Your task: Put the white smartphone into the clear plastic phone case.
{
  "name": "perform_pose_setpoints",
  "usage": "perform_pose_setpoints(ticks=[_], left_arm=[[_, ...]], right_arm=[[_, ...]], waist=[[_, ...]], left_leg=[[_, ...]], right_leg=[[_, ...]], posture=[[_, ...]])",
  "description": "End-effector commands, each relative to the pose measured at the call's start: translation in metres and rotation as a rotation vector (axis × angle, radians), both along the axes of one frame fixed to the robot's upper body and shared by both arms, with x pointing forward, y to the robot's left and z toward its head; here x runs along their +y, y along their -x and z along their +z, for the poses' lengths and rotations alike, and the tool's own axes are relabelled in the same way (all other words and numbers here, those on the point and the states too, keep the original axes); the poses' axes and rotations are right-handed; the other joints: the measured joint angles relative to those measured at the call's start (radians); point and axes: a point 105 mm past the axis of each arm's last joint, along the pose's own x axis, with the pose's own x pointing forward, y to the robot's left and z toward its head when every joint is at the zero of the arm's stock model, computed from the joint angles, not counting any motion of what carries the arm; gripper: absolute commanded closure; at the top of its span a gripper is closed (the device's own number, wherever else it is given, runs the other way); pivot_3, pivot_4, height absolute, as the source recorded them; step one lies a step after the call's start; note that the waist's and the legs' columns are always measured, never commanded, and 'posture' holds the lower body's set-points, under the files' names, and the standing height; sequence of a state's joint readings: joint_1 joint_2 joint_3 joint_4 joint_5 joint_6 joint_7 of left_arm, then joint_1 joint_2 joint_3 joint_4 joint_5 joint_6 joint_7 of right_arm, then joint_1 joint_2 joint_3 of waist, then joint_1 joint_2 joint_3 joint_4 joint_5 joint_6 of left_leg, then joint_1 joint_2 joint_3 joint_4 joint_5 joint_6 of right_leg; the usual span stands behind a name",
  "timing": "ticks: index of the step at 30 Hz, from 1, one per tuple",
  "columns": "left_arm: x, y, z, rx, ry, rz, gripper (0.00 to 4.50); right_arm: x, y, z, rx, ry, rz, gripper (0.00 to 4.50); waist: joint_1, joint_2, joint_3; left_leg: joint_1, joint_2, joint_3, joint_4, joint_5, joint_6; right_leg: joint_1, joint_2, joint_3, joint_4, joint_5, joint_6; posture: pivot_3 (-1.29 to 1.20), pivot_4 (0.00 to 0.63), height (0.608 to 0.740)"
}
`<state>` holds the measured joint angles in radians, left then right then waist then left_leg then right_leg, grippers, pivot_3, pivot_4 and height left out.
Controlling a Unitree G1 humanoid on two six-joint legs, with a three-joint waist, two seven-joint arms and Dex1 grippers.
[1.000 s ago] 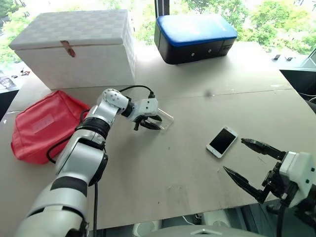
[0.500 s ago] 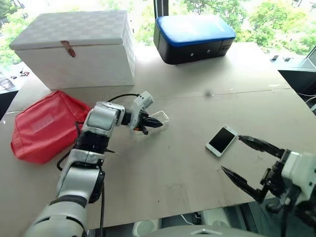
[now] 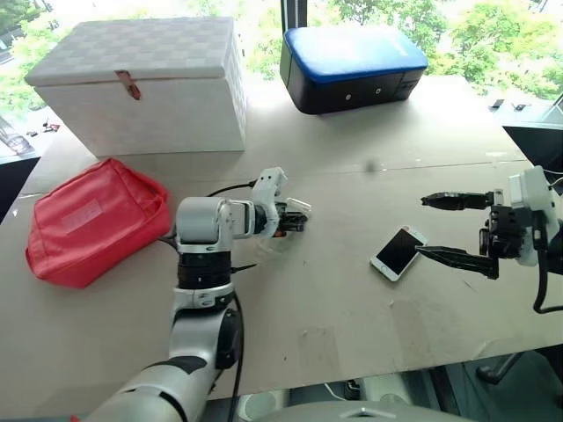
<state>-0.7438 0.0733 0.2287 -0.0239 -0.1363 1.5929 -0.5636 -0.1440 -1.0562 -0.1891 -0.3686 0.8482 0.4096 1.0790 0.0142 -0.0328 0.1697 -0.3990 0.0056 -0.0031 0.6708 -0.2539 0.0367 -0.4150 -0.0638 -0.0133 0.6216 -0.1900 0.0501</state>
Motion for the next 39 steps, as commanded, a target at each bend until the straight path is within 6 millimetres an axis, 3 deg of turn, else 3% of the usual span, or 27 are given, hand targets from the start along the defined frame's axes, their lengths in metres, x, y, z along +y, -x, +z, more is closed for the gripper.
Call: perform_pose_setpoints(ticks=[1,3,5,8,12,14,18,26,27,28,31,39], left_arm=[[0.001,0.006,0.046,-0.154,0.069,-0.118,3.30],[0.013,0.012,0.067,-0.355,-0.061,-0.340,2.43],[0.023,0.017,0.073,-0.485,-0.164,-0.575,2.43],[0.037,0.018,0.084,-0.604,-0.176,-0.874,2.43],[0.060,0.016,0.060,-0.660,-0.352,-1.210,2.43],[0.062,0.015,0.054,-0.631,-0.337,-1.240,2.43],[0.070,0.014,0.011,-0.606,-0.408,-1.351,2.43],[0.069,0.032,-0.019,-0.551,-0.337,-1.352,2.43],[0.070,0.033,-0.022,-0.536,-0.345,-1.338,2.94],[0.073,0.034,-0.025,-0.494,-0.362,-1.300,3.15],[0.074,0.034,-0.027,-0.402,-0.388,-1.135,4.45],[0.044,0.034,-0.002,-0.195,-0.181,-0.417,4.45]], right_arm=[[0.001,0.003,0.006,-0.025,0.021,0.032,0.00],[0.002,0.004,0.006,-0.031,0.016,0.035,0.00],[0.004,0.006,0.004,-0.034,0.014,0.034,0.00],[0.008,0.010,0.001,-0.035,0.010,0.032,0.00],[0.012,0.019,0.000,-0.047,0.011,0.017,0.00],[0.012,0.022,0.000,-0.048,0.009,-0.001,0.00],[0.012,0.028,-0.010,-0.031,0.029,-0.037,0.00],[0.010,0.027,-0.006,-0.042,0.012,-0.059,0.00],[0.010,0.027,-0.007,-0.040,0.016,-0.059,0.00],[0.011,0.026,-0.008,-0.038,0.020,-0.055,0.00],[0.014,0.026,-0.007,-0.032,0.018,-0.037,0.00],[0.013,0.018,-0.006,-0.044,0.039,0.002,0.00]], waist=[[-0.005,0.000,0.000],[-0.015,0.000,0.001],[-0.025,0.001,0.001],[-0.006,0.008,0.000],[0.005,0.009,0.001],[0.003,0.007,0.001],[0.006,0.007,0.002],[-0.004,0.006,0.002],[-0.004,0.006,0.002],[-0.004,0.006,0.002],[-0.004,0.006,0.002],[0.000,0.006,0.002]], left_leg=[[0.000,0.000,0.000,0.000,0.000,0.000],[0.000,0.001,0.000,-0.001,0.000,0.000],[0.002,0.001,0.000,-0.002,0.000,-0.001],[0.003,0.001,0.001,-0.003,0.000,-0.001],[0.000,-0.001,0.003,-0.001,0.000,-0.001],[0.000,-0.001,0.004,-0.001,0.000,0.000],[-0.003,-0.002,0.004,0.000,-0.002,0.002],[-0.001,-0.002,0.004,0.000,-0.002,0.004],[-0.001,-0.001,0.004,0.000,-0.002,0.004],[0.000,-0.001,0.004,0.000,-0.002,0.004],[0.001,0.001,0.003,0.000,-0.002,0.004],[0.001,0.001,-0.001,0.002,-0.002,0.004]], right_leg=[[0.000,0.000,0.000,0.000,0.000,0.000],[-0.002,0.002,0.000,0.002,0.001,-0.002],[-0.004,0.003,0.001,0.004,0.000,-0.005],[-0.003,0.001,0.001,0.004,-0.003,-0.010],[-0.003,-0.002,0.001,0.002,-0.003,-0.010],[-0.003,-0.003,0.003,0.001,-0.003,-0.010],[-0.003,-0.004,0.002,0.000,-0.004,-0.008],[-0.003,-0.004,0.003,0.001,-0.003,-0.004],[-0.003,-0.003,0.003,0.001,-0.004,-0.004],[-0.003,-0.002,0.003,0.002,-0.004,-0.004],[-0.002,0.000,0.003,0.004,-0.006,-0.001],[0.000,0.002,0.002,0.004,-0.005,0.002]], posture=[[0.00,0.150,0.740],[0.00,0.150,0.740],[0.00,0.150,0.740],[0.00,0.150,0.740],[0.00,0.150,0.740],[0.00,0.150,0.740],[0.00,0.150,0.740],[0.00,0.150,0.740],[0.00,0.150,0.740],[0.00,0.150,0.740],[0.00,0.150,0.740],[0.00,0.150,0.740]])
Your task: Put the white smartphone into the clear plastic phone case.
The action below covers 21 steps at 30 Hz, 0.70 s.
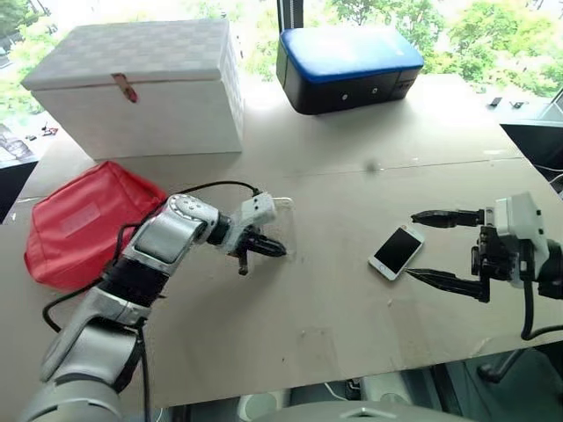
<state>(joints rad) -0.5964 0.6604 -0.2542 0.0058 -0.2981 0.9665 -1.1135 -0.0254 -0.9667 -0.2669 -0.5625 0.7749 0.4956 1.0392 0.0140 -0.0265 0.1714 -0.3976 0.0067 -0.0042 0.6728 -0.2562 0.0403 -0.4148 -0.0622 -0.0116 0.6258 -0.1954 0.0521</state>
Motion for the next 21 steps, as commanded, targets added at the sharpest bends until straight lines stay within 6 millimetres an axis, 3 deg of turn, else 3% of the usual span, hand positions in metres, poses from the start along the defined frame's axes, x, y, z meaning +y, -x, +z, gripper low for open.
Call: perform_pose_setpoints(ticks=[1,4,7,10,12,14,17,21], left_arm=[[-0.007,0.005,0.011,0.057,0.039,0.220,4.45],[-0.017,0.010,0.014,0.073,0.064,0.286,4.45],[-0.027,0.020,0.027,0.080,0.108,0.239,3.69],[-0.023,0.028,0.043,-0.038,0.108,0.083,2.20],[-0.011,0.027,0.057,-0.157,0.116,-0.087,1.47],[0.005,0.021,0.063,-0.250,0.086,-0.228,1.47],[0.032,-0.007,0.044,-0.415,-0.114,-0.451,1.47],[0.034,-0.027,0.022,-0.425,-0.165,-0.625,1.47]], right_arm=[[-0.004,-0.007,0.007,-0.049,0.014,0.008,0.00],[-0.005,-0.013,0.012,-0.068,0.013,0.002,0.00],[-0.016,-0.019,0.013,-0.070,0.029,-0.033,0.00],[-0.030,-0.020,0.012,-0.061,0.041,-0.082,0.00],[-0.041,-0.016,0.016,-0.060,0.023,-0.112,0.00],[-0.049,-0.010,0.022,-0.063,-0.004,-0.136,0.00],[-0.062,0.001,0.027,-0.067,-0.032,-0.188,0.00],[-0.074,0.010,0.029,-0.080,-0.023,-0.259,0.00]], waist=[[0.000,-0.001,0.000],[0.000,-0.001,0.000],[-0.001,-0.001,0.000],[-0.002,-0.001,0.000],[-0.002,0.000,0.001],[0.000,0.002,0.001],[0.016,0.004,0.000],[0.029,0.003,0.000]], left_leg=[[0.000,-0.001,-0.001,0.000,0.000,0.000],[0.000,-0.002,-0.001,0.000,0.000,0.000],[0.000,-0.002,-0.001,0.000,0.000,0.000],[0.001,-0.002,-0.002,-0.002,0.000,0.000],[0.001,-0.001,-0.001,-0.003,0.000,0.000],[0.001,-0.002,0.000,-0.004,0.000,-0.001],[0.001,-0.003,0.002,-0.003,0.000,-0.001],[0.000,-0.004,0.006,-0.001,0.000,0.000]], right_leg=[[0.001,0.000,0.000,0.000,0.000,0.000],[0.001,-0.001,0.001,-0.001,0.000,0.000],[0.001,0.000,0.001,0.000,0.000,0.000],[0.001,0.000,0.000,0.000,0.001,-0.002],[0.000,0.000,0.001,0.000,0.001,-0.007],[0.000,0.000,0.001,0.000,0.000,-0.009],[0.000,-0.001,0.000,-0.001,0.000,-0.009],[0.001,-0.004,0.001,-0.003,0.000,-0.009]], posture=[[0.00,0.150,0.740],[0.00,0.150,0.740],[0.00,0.150,0.740],[0.00,0.150,0.740],[0.00,0.150,0.740],[0.00,0.150,0.740],[0.00,0.150,0.740],[0.00,0.150,0.740]])
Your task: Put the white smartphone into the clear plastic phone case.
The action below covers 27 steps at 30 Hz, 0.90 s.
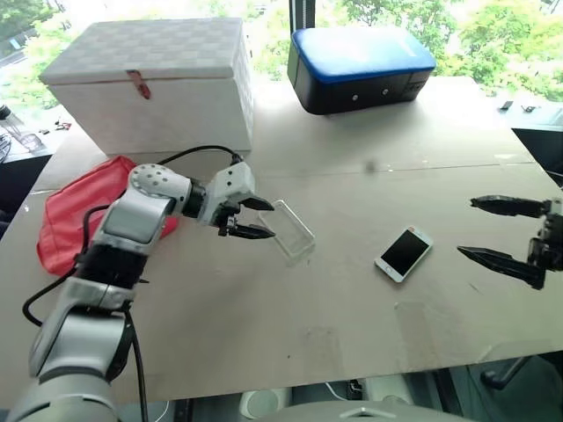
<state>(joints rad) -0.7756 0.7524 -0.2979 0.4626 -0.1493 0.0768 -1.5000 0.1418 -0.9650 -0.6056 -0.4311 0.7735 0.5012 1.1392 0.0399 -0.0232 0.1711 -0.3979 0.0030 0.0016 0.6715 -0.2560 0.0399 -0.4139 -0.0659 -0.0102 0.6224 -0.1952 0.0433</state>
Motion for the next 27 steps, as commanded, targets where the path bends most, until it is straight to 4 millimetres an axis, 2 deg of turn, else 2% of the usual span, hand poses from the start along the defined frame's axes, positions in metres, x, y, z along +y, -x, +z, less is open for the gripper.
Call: perform_pose_setpoints(ticks=[1,4,7,11,12,15,17,23,27], left_arm=[[-0.002,-0.007,-0.019,-0.059,-0.110,-0.181,1.47],[-0.003,-0.015,-0.032,-0.057,-0.164,-0.204,1.47],[-0.002,-0.020,-0.033,-0.020,-0.170,-0.163,2.22],[0.001,-0.020,-0.031,0.071,-0.140,-0.068,4.12],[-0.002,-0.016,-0.028,0.124,-0.109,-0.035,4.41],[-0.020,0.012,-0.016,0.208,0.004,0.057,4.41],[-0.023,0.028,-0.017,0.182,-0.010,0.124,4.41],[-0.038,0.040,-0.023,0.120,0.017,0.389,4.41],[-0.041,0.045,-0.035,0.117,0.000,0.433,4.41]], right_arm=[[-0.003,0.008,0.014,-0.062,0.014,-0.022,0.00],[0.000,0.012,0.014,-0.061,0.016,-0.025,0.00],[0.003,0.014,0.013,-0.061,0.023,-0.030,0.00],[0.007,0.018,0.013,-0.061,0.021,-0.033,0.00],[0.008,0.019,0.012,-0.059,0.020,-0.034,0.00],[0.012,0.023,0.006,-0.044,0.023,-0.035,0.00],[0.015,0.024,0.003,-0.039,0.027,-0.030,0.00],[0.034,0.026,-0.003,-0.016,0.012,0.018,0.00],[0.043,0.026,-0.006,-0.007,-0.005,0.030,0.00]], waist=[[0.002,-0.001,0.001],[-0.001,-0.003,0.001],[-0.003,-0.003,0.001],[-0.010,-0.003,0.001],[-0.012,-0.002,0.001],[-0.027,-0.002,0.000],[-0.029,-0.002,0.000],[-0.022,-0.001,0.000],[-0.025,-0.001,0.000]], left_leg=[[-0.001,-0.001,0.000,0.001,0.000,0.000],[-0.003,-0.001,0.000,0.002,-0.001,0.002],[-0.003,-0.001,0.000,0.002,-0.002,0.004],[-0.001,0.000,-0.002,0.002,-0.002,0.004],[-0.001,0.000,-0.002,0.002,-0.002,0.004],[0.000,0.001,-0.003,0.001,-0.002,0.004],[0.001,0.002,-0.003,0.001,-0.002,0.004],[0.001,0.002,-0.005,0.001,-0.002,0.004],[0.002,0.002,-0.005,0.002,-0.002,0.004]], right_leg=[[0.000,-0.001,0.000,-0.001,0.000,0.000],[-0.001,-0.001,0.002,-0.002,0.001,0.001],[-0.001,-0.001,0.002,-0.002,0.002,0.005],[-0.001,0.001,0.002,0.001,0.002,0.006],[0.000,0.001,0.002,0.001,0.001,0.007],[0.000,0.001,0.002,0.003,0.000,0.008],[0.001,0.001,0.002,0.003,0.001,0.007],[0.001,0.002,0.001,0.003,-0.002,0.007],[0.001,0.002,0.001,0.003,-0.003,0.006]], posture=[[0.00,0.150,0.740],[0.00,0.150,0.740],[0.00,0.150,0.740],[0.00,0.150,0.740],[0.00,0.150,0.740],[0.00,0.150,0.740],[0.00,0.150,0.740],[0.00,0.150,0.740],[0.00,0.150,0.740]])
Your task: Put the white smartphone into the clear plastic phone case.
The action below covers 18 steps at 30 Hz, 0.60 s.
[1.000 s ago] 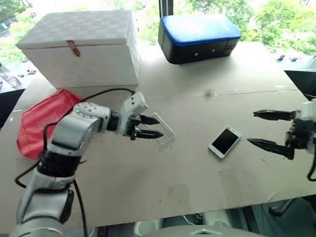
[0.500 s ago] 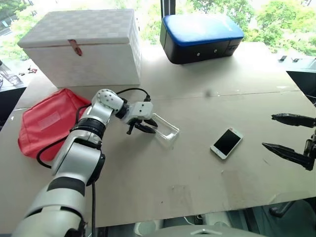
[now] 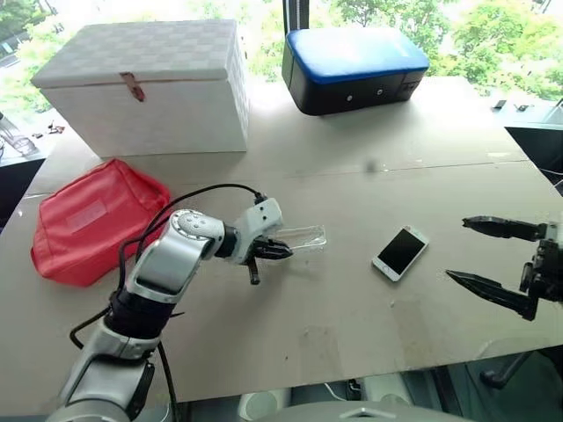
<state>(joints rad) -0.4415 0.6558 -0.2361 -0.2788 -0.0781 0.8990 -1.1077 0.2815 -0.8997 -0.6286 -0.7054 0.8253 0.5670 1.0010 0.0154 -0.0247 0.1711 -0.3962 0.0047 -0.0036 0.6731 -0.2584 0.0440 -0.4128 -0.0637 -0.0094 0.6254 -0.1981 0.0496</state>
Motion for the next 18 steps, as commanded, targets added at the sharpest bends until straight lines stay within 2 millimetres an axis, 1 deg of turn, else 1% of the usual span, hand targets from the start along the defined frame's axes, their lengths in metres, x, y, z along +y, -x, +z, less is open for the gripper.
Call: perform_pose_setpoints(ticks=[1,2,3,4,5,6,8,9,10,11,13,14,15,17,18], left_arm=[[-0.004,0.004,-0.001,0.006,0.019,0.035,4.41],[-0.008,0.005,0.000,0.029,0.056,0.043,4.16],[-0.010,0.006,0.001,0.044,0.080,0.047,3.78],[-0.012,0.008,0.002,0.053,0.096,0.040,3.70],[-0.012,0.009,0.002,0.066,0.119,0.048,3.36],[-0.010,0.008,0.002,0.067,0.131,0.055,2.96],[-0.008,0.006,0.009,0.042,0.184,0.062,2.03],[-0.008,0.004,0.014,0.026,0.219,0.069,1.97],[-0.009,0.005,0.020,0.018,0.255,0.055,1.16],[-0.011,0.007,0.026,0.005,0.286,0.031,0.93],[-0.013,0.010,0.037,-0.014,0.340,0.007,0.08],[-0.012,0.008,0.039,-0.036,0.349,0.009,0.08],[-0.015,0.007,0.039,-0.051,0.354,0.011,0.08],[-0.018,0.004,0.039,-0.074,0.355,0.011,0.08],[-0.019,0.002,0.041,-0.087,0.370,0.002,0.08]], right_arm=[[0.008,-0.001,0.003,-0.028,-0.014,0.001,0.00],[0.009,-0.003,0.002,-0.030,-0.014,-0.001,0.00],[0.011,-0.004,0.001,-0.031,-0.013,-0.003,0.00],[0.013,-0.005,0.000,-0.033,-0.020,-0.008,0.00],[0.015,-0.007,0.000,-0.033,-0.031,-0.019,0.00],[0.014,-0.013,0.000,-0.023,-0.048,-0.064,0.00],[0.008,-0.031,-0.001,-0.052,-0.081,-0.210,0.00],[0.010,-0.033,-0.004,-0.046,-0.093,-0.235,0.00],[0.013,-0.034,-0.009,-0.038,-0.094,-0.262,0.00],[0.015,-0.034,-0.014,-0.031,-0.094,-0.292,0.00],[0.016,-0.040,-0.025,-0.047,-0.056,-0.397,0.00],[0.016,-0.042,-0.033,-0.030,-0.056,-0.465,0.00],[0.013,-0.043,-0.039,-0.015,-0.055,-0.514,0.00],[0.018,-0.042,-0.048,-0.002,-0.035,-0.573,0.00],[0.022,-0.043,-0.056,0.053,-0.068,-0.634,0.00]], waist=[[-0.001,0.000,0.000],[-0.001,0.000,0.000],[-0.001,0.000,0.000],[-0.001,0.000,0.000],[-0.001,0.000,0.000],[-0.001,0.000,0.000],[-0.002,0.000,0.000],[-0.002,0.000,0.000],[-0.001,0.000,0.000],[0.000,0.000,0.000],[0.002,0.000,0.000],[0.001,0.000,0.000],[0.000,0.000,0.000],[0.001,0.000,0.000],[0.000,0.000,0.000]], left_leg=[[0.000,0.000,0.000,0.000,0.000,0.000],[0.000,0.000,0.000,0.000,0.000,0.000],[0.000,0.000,0.000,0.000,0.000,0.000],[0.000,0.000,0.000,0.000,0.000,0.000],[0.000,0.000,0.000,0.000,0.000,0.000],[0.000,0.000,0.000,0.000,0.000,0.000],[0.000,0.000,0.000,0.000,0.000,0.000],[0.000,0.000,0.000,0.000,0.000,0.000],[0.000,0.000,0.000,0.000,0.000,0.000],[0.000,0.000,0.000,0.000,0.000,0.000],[-0.001,0.000,-0.001,-0.001,0.000,0.000],[-0.001,0.000,-0.001,-0.001,0.000,0.000],[-0.001,0.000,-0.001,-0.001,0.000,0.000],[-0.001,-0.001,0.000,-0.001,0.000,0.000],[-0.001,-0.002,0.000,-0.001,0.000,0.000]], right_leg=[[0.000,0.000,0.000,0.000,0.000,0.000],[0.000,0.000,0.000,0.000,0.000,0.000],[0.000,0.000,0.000,0.000,0.000,0.000],[0.000,0.000,0.000,0.000,0.000,0.000],[0.000,0.000,0.000,0.000,0.000,0.000],[0.000,0.000,0.000,0.000,0.000,0.000],[0.000,0.000,0.000,0.000,0.000,0.000],[0.000,0.000,0.000,0.000,0.000,-0.001],[-0.001,0.000,0.000,0.000,0.000,-0.001],[-0.001,0.000,0.000,0.000,0.000,-0.001],[-0.001,0.000,-0.001,0.000,0.000,-0.002],[-0.001,0.000,0.000,0.000,0.001,-0.003],[-0.001,-0.001,0.000,-0.001,0.001,-0.003],[-0.001,-0.002,0.000,-0.001,0.001,-0.003],[-0.001,-0.002,0.001,-0.001,0.001,-0.003]], posture=[[0.00,0.150,0.740],[0.00,0.150,0.740],[0.00,0.150,0.740],[0.00,0.150,0.740],[0.00,0.150,0.740],[0.00,0.150,0.740],[0.00,0.150,0.740],[0.00,0.150,0.740],[0.00,0.150,0.740],[0.00,0.150,0.740],[0.00,0.150,0.740],[0.00,0.150,0.740],[0.00,0.150,0.740],[0.00,0.150,0.740],[0.00,0.150,0.740]])
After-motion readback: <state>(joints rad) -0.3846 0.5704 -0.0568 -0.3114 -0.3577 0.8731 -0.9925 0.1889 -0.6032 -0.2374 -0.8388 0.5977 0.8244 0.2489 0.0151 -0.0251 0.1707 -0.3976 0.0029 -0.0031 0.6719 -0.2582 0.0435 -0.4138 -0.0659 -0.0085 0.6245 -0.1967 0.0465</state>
